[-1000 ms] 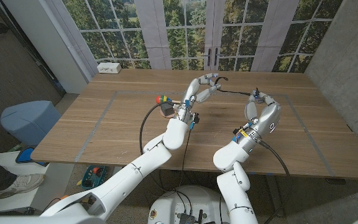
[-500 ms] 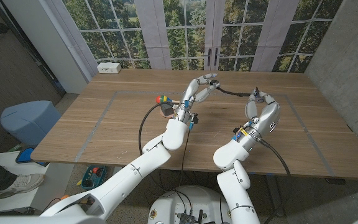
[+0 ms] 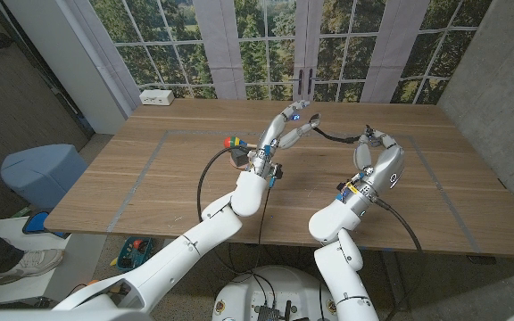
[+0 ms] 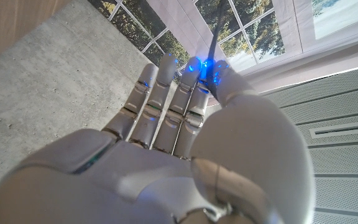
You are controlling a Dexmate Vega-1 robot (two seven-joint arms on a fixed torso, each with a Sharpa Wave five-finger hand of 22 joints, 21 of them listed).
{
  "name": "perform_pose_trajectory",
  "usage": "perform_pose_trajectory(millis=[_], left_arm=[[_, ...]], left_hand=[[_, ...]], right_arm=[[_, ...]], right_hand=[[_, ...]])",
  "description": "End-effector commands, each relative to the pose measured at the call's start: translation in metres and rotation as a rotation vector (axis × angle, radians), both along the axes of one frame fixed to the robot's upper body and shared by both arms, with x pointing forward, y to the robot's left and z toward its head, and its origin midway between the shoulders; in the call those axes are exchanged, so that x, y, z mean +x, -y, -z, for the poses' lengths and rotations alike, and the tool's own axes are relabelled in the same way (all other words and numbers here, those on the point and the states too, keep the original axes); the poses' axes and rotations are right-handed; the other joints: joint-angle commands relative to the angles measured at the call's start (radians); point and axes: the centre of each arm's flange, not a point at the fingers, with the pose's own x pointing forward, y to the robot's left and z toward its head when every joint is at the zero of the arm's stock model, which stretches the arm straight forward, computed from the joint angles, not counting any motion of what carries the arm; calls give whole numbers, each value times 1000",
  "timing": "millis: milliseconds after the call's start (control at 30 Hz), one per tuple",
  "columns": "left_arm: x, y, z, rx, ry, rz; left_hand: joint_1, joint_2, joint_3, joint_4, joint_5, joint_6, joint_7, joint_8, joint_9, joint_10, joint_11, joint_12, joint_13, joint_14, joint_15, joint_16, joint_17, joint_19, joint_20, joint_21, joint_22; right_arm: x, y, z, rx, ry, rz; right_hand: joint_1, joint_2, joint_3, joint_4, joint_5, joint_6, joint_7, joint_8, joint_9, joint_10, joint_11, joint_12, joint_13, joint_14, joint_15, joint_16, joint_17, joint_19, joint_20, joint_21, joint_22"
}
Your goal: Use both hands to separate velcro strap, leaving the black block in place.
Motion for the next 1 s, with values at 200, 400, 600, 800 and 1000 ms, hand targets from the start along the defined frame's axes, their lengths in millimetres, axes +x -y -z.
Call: perform_pose_trajectory(millis=[200,400,600,800,1000], left_arm=[[0,-12,-2,97,1,26],[4,-19,-3,85,-3,79],[9,-27,-6,87,-21,144],[12,-36,-9,107,-54,214],[16,-43,-9,70,-72,253]], left_hand=[[-62,-15,-15,2,-14,-134,-17,1,-30,-132,15,-9,-4,-73,18,-10,5,-50,26,-26,-1],[-120,-38,-41,18,-29,-140,-21,9,-38,-138,26,2,-6,-82,26,-3,8,-49,27,-30,-1],[-202,-41,-65,43,-35,-174,-53,6,-48,-163,35,4,-11,-114,57,-5,9,-77,44,-48,-3],[-267,-44,-79,51,-31,-234,-92,3,-55,-235,42,-5,-20,-182,88,-16,1,-131,77,-84,-8],[-295,-42,-84,57,-30,-261,-104,2,-57,-266,51,-7,-23,-197,92,-14,-1,-137,79,-93,-10]], right_arm=[[-1,3,-2,-55,-76,48],[1,0,-4,-117,-117,44],[5,-7,-6,-177,-178,54],[7,-10,-10,-208,-259,63],[9,-13,-12,-297,-330,65]], right_hand=[[4,-7,15,-2,0,11,-26,-1,-1,15,-17,-7,-12,23,-123,1,19,63,-27,31,4],[3,-10,19,-2,0,10,-27,-4,-2,15,-16,-7,-10,24,-123,-5,21,69,-29,37,4],[1,-10,23,0,-1,8,-27,-7,-2,14,-17,-10,-10,27,-123,-9,25,75,-35,42,4],[-2,-10,25,2,-2,6,-29,-10,-1,9,-17,-11,-6,29,-122,-13,29,74,-37,45,4],[-11,-7,29,6,-3,-3,-36,-15,0,-5,-21,-15,0,23,-121,-24,30,70,-35,49,4]])
